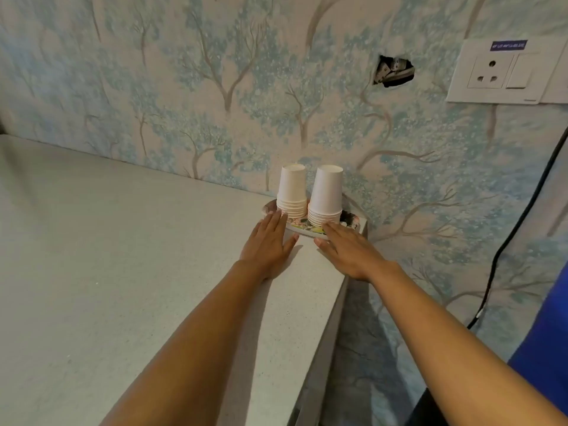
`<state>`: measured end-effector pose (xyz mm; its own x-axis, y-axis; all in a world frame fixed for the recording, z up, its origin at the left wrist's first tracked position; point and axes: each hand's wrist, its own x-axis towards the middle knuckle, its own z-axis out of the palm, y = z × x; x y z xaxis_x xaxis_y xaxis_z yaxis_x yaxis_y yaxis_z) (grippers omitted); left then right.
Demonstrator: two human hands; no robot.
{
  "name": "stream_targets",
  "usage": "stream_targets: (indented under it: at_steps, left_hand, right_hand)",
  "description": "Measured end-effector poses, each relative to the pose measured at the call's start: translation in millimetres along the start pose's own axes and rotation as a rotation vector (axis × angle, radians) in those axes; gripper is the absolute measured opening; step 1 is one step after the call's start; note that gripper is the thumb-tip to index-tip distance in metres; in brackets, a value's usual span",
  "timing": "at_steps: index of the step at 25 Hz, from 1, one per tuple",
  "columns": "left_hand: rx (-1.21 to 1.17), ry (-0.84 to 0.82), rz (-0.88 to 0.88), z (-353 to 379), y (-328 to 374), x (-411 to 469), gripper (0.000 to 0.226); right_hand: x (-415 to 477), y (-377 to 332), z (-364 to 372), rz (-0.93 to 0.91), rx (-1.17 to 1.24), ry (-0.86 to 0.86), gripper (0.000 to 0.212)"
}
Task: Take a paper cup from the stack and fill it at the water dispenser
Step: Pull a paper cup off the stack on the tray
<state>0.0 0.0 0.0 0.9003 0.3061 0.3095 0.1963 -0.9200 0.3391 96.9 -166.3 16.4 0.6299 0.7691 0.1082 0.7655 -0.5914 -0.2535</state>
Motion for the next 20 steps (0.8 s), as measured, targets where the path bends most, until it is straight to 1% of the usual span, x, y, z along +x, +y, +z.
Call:
stream_targets:
  at_steps: [2, 4, 6, 10, 12, 14, 18, 19, 20]
  left_hand:
    - [0.004, -0.049, 0.022, 0, -1, 4, 0.063]
    - [0.011, -0.091, 0.034, 2, -2, 6, 0.061]
    - [-0.002, -0.085, 0.047, 3, -3, 10, 0.058]
    - [-0.134, 0.103, 0.079, 1, -1, 17, 0.036]
    - [-0.138, 0.155, 0.083, 1, 3, 22, 0.036]
    - [-0.14, 0.169, 0.086, 1, 6, 28, 0.036]
    - [-0.222, 0.178, 0.093, 8, 17, 44, 0.037]
    - [-0.232, 0.174, 0.087, 12, 19, 50, 0.038]
    - [-0.237, 0.172, 0.082, 16, 20, 55, 0.039]
  right_hand:
    - [1, 0, -2, -0.04, -0.04, 0.061, 0.058]
    - [0, -1, -4, -0.05, -0.086, 0.082, 0.051]
    - [3, -1, -7, -0.051, -0.116, 0.089, 0.047]
    - [7, -3, -12, -0.054, -0.167, 0.156, 0.043]
    - [10, -5, -16, -0.052, -0.164, 0.209, 0.039]
    - [14, -7, -24, -0.038, -0.104, 0.334, 0.035]
    - [37, -12, -57, 0.008, 0.185, 0.727, 0.02]
    - [46, -11, -64, 0.018, 0.218, 0.785, 0.02]
    - [56, -10, -70, 0.035, 0.23, 0.812, 0.026]
